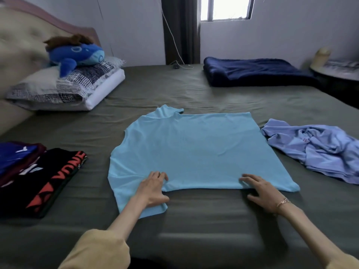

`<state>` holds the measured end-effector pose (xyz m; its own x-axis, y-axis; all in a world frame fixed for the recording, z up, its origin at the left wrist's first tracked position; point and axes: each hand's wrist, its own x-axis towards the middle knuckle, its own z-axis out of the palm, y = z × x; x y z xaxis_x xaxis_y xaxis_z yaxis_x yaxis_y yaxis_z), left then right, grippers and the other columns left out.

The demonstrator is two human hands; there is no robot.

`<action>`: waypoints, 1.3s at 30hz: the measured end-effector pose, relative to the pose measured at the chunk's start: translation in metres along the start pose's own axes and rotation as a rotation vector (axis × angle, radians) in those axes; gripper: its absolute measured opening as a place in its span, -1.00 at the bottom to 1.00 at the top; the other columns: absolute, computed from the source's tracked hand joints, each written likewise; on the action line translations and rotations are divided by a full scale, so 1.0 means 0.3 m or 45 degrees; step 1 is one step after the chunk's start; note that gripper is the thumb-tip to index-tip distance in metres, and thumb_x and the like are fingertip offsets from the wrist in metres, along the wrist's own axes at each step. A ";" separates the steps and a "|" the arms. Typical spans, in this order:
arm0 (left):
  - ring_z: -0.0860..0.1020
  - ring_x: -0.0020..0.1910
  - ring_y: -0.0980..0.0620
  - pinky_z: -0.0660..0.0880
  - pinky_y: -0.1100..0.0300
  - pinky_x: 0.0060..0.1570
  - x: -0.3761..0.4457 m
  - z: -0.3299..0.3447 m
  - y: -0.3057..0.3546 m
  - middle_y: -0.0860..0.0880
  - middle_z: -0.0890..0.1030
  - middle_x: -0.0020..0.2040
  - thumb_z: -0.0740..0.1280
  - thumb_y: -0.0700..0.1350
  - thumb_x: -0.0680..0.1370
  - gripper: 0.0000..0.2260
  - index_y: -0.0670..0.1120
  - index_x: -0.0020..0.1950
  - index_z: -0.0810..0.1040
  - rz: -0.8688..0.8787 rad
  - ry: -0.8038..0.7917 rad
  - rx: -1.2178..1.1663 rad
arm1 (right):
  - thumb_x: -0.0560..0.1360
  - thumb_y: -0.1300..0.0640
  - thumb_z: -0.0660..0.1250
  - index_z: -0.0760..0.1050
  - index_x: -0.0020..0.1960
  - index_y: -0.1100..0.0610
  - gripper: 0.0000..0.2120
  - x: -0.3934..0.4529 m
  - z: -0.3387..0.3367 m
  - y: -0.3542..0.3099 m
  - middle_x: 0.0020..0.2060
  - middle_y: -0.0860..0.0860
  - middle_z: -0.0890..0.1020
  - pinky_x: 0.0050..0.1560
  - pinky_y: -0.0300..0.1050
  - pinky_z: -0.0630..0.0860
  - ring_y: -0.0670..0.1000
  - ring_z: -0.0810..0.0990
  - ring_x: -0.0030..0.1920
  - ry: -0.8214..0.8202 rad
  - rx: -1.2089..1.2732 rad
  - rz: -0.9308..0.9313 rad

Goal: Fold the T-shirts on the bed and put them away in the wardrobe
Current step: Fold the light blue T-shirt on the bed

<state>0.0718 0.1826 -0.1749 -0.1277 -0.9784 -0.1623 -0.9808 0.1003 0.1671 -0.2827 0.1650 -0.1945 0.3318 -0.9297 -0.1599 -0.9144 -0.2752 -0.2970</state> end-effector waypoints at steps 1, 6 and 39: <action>0.37 0.21 0.03 0.39 0.17 0.05 -0.006 -0.003 0.006 0.02 0.39 0.15 0.35 -0.04 0.36 -0.51 0.00 0.26 0.33 -0.014 -0.013 0.046 | 0.37 0.22 0.28 0.41 0.33 0.09 -0.49 0.000 0.004 0.007 0.35 -0.01 0.39 0.29 -0.14 0.33 0.05 0.39 0.33 0.067 -0.010 -0.002; 0.45 0.20 -0.06 0.39 0.12 0.06 0.010 -0.035 0.046 -0.06 0.44 0.20 0.25 -0.24 0.45 -0.70 -0.07 0.15 0.35 -0.164 -0.135 0.263 | 0.38 0.32 0.21 0.48 0.14 0.03 -0.61 0.018 -0.009 0.018 0.11 -0.06 0.51 0.07 -0.16 0.32 -0.03 0.44 0.23 0.274 -0.256 0.190; 0.37 0.29 -0.06 0.04 -0.21 0.41 0.763 -0.130 -0.035 -0.08 0.43 0.26 0.23 -0.20 0.54 -0.63 -0.12 0.35 0.30 -0.422 0.152 0.809 | 0.53 0.12 0.13 0.34 0.12 0.01 -0.83 0.704 -0.241 0.212 0.18 -0.05 0.53 0.21 -0.04 0.22 -0.04 0.45 0.23 0.180 -0.526 0.392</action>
<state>0.0588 -0.0496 -0.1759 0.1727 -0.9849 0.0071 -0.8657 -0.1552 -0.4758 -0.2874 -0.0666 -0.1790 0.0255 -0.9987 -0.0442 -0.9891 -0.0316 0.1438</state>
